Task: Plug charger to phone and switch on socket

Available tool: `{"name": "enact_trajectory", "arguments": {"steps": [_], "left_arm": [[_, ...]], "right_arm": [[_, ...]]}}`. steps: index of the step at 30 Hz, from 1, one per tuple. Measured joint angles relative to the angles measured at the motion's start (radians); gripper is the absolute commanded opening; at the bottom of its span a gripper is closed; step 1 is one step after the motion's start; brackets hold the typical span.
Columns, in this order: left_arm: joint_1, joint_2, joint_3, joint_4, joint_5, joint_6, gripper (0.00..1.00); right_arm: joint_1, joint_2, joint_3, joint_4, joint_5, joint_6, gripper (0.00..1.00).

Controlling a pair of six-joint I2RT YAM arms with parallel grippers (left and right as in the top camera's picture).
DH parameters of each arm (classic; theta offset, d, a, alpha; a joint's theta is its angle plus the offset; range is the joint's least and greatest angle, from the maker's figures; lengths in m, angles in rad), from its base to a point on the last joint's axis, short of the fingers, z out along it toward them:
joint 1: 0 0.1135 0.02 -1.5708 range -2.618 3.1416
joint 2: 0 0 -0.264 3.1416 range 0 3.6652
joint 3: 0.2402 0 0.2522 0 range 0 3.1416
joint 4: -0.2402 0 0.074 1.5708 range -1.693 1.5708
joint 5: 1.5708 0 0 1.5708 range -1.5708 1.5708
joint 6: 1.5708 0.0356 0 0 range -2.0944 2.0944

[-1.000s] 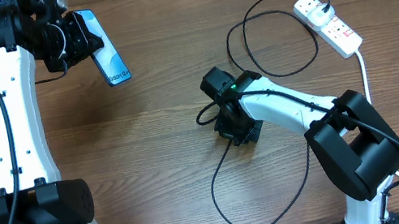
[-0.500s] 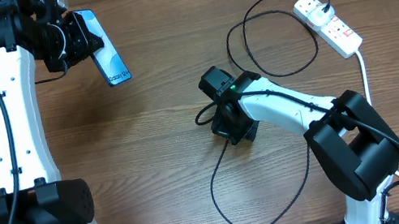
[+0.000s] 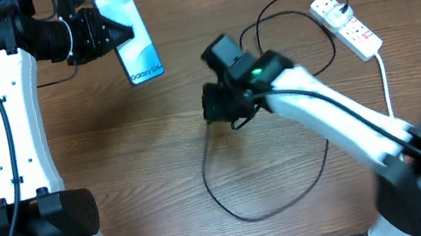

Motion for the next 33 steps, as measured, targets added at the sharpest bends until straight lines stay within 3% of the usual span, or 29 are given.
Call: {"name": "enact_trajectory", "arguments": {"steps": [6,18,33], "left_arm": [[0.0,0.0,0.0,0.003,0.164,0.021,0.04],[-0.011,0.0,0.0,-0.005,0.452,0.024,0.04],[-0.046,0.0,0.0,-0.032,0.504,0.026,0.04]], "right_arm": [[0.0,-0.206,0.018,-0.016,-0.196,-0.161,0.04],[0.0,-0.242,0.018,-0.001,-0.367,-0.259,0.04],[-0.046,-0.242,0.018,0.068,-0.485,-0.254,0.04]]}}
